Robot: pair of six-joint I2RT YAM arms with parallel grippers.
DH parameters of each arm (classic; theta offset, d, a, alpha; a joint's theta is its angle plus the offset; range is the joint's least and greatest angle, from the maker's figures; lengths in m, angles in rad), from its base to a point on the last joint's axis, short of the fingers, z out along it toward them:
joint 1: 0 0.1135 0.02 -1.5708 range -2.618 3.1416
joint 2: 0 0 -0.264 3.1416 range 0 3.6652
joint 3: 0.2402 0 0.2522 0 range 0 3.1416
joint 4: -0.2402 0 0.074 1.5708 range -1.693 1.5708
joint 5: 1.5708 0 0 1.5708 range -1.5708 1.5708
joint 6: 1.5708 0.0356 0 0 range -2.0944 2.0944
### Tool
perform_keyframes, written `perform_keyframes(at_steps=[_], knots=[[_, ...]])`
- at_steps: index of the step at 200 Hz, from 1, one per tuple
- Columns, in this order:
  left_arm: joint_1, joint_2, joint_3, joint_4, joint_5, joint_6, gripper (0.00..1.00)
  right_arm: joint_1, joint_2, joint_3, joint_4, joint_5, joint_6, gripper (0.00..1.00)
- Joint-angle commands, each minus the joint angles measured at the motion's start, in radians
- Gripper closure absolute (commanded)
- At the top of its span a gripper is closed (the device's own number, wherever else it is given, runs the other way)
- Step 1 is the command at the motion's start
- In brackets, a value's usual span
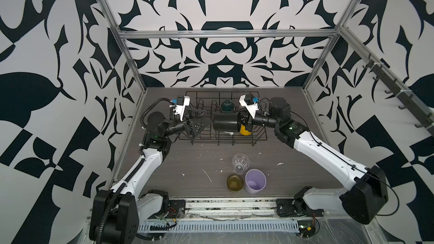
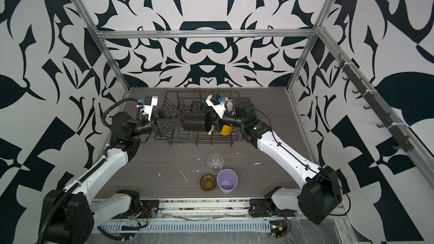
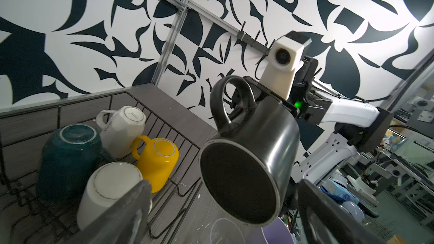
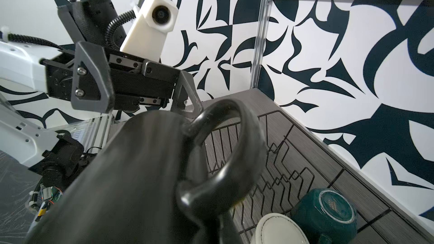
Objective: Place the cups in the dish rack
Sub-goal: 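Hold the black mug over the rack while the left gripper moves toward it, then close the left gripper on the black mug's body beside the right gripper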
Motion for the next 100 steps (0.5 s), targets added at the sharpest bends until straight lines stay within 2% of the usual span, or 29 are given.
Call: perform_keyframes(at_steps=[1,100], knots=[[-0.014,0.005,0.039,0.046,0.051,-0.004,0.00,0.007,-0.026,0.067,0.139,-0.074,0.011,1.00],[-0.095,0.048,0.080,0.059,0.119,-0.005,0.00,0.041,0.049,0.118,0.182,-0.142,0.031,1.00]])
